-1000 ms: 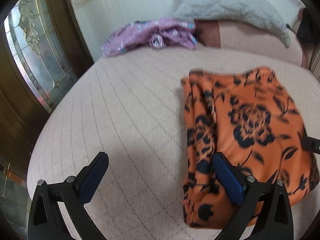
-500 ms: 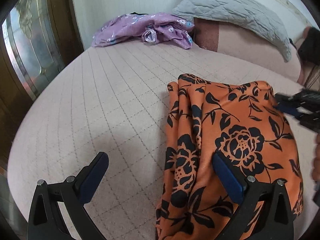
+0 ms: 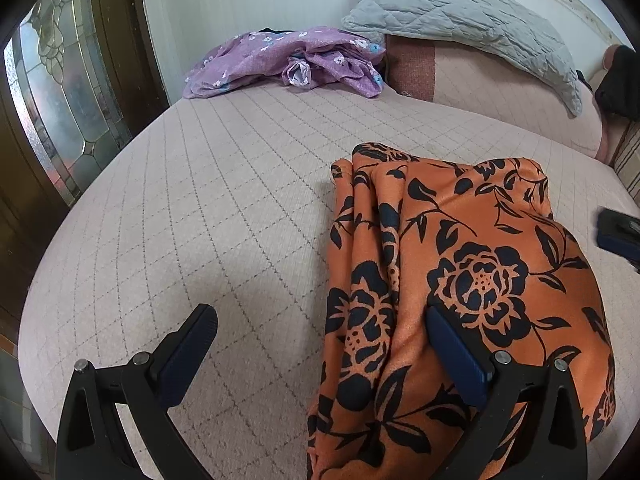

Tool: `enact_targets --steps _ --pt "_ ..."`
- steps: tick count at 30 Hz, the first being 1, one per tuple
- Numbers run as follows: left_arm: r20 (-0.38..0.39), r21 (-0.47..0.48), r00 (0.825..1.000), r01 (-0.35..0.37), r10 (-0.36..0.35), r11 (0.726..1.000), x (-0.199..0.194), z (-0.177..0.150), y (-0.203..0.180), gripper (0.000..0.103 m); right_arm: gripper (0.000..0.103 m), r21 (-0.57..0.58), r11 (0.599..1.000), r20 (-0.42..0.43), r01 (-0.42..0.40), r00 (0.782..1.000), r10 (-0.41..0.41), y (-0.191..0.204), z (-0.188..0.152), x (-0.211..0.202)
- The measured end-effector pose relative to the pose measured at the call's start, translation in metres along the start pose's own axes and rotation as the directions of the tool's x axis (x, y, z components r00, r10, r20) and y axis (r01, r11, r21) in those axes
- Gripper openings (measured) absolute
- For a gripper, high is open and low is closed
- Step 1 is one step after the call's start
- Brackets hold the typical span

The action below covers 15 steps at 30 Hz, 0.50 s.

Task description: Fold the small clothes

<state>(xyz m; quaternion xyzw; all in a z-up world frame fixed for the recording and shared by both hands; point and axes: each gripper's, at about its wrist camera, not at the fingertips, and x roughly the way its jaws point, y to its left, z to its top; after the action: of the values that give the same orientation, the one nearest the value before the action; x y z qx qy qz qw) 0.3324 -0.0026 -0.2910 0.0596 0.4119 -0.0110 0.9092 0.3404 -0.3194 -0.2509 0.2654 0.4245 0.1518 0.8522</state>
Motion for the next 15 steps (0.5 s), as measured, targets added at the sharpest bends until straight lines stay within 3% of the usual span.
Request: enact_targets --steps 5,9,15 --pt "0.007 0.012 1.0 -0.013 0.013 1.0 -0.003 -0.002 -0.003 0.103 0.035 -0.039 0.999 -0.024 -0.032 0.999 0.031 0.015 -0.045 -0.027" --pt "0.007 0.012 1.0 -0.013 0.013 1.0 -0.004 -0.004 -0.002 0.103 0.036 -0.076 0.997 -0.088 0.019 0.996 -0.025 0.015 -0.079 -0.017" --pt "0.01 0.015 1.0 -0.013 0.013 1.0 -0.005 -0.005 -0.002 0.103 0.036 -0.041 0.999 -0.027 -0.008 1.0 0.007 0.005 -0.092 -0.02"
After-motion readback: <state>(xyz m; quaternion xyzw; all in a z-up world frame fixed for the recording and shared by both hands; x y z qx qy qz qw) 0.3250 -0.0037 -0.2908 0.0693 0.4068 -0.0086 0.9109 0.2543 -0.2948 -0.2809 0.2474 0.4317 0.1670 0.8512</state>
